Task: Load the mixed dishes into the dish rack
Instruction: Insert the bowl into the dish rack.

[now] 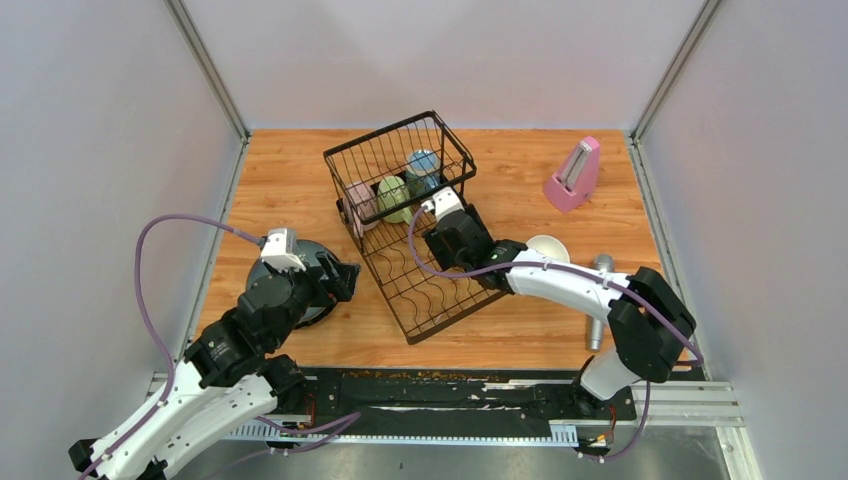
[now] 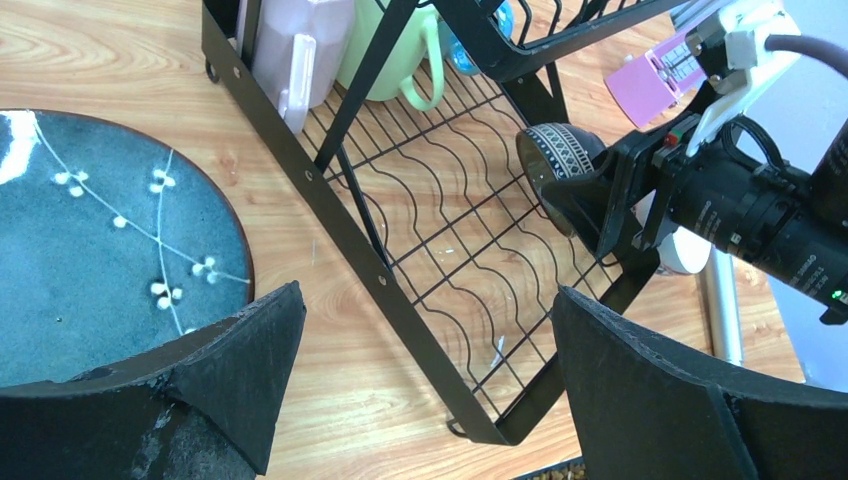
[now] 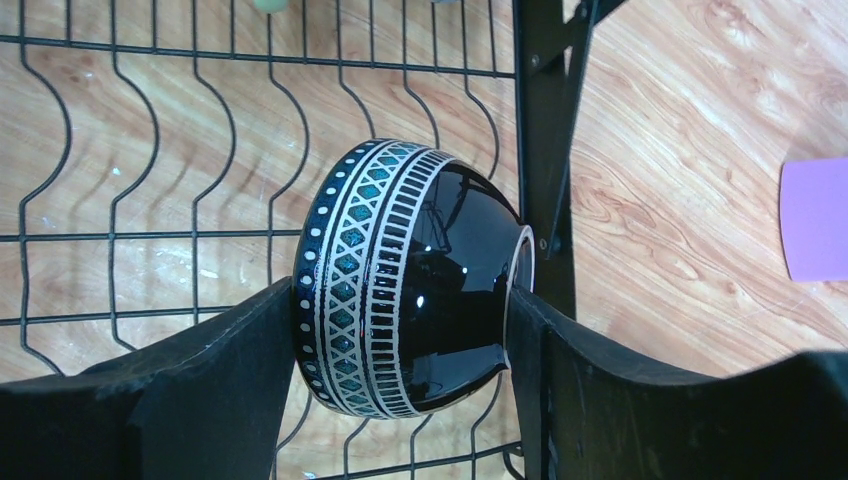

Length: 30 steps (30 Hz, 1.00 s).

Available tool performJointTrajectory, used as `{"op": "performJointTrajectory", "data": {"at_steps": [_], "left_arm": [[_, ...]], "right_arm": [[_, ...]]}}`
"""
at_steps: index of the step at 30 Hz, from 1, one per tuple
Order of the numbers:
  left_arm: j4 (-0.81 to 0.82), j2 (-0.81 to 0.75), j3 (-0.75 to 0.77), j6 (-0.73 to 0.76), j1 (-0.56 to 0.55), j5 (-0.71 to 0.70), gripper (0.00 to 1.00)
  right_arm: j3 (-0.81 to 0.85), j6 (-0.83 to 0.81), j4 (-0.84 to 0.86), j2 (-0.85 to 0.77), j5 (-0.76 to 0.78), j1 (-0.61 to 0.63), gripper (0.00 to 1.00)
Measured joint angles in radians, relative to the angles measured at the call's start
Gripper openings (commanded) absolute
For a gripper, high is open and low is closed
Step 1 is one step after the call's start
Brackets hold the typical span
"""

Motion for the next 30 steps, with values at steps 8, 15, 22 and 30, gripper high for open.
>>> {"op": "performJointTrajectory", "data": {"at_steps": [8, 15, 22, 30], "left_arm": [[0.000, 0.001, 0.000, 0.000, 0.000, 0.006, 1.00], [0.000, 0.001, 0.000, 0.000, 0.000, 0.006, 1.00], [0.000, 0.001, 0.000, 0.000, 0.000, 0.006, 1.00], [0.001, 0.001, -0.005, -0.004, 0.000, 0.008, 1.00]], "right_arm": [[-0.002, 0.042, 0.005, -0.012, -0.061, -0.098, 0.62], [-0.015, 0.109, 0.032, -0.042, -0.171, -0.172, 0.61], [-0.024, 0.131, 0.082, -0.043, -0.245, -0.210, 0.61], [-0.044, 0.138, 0.162, -0.039, -0.297, -0.225, 0.62]]}}
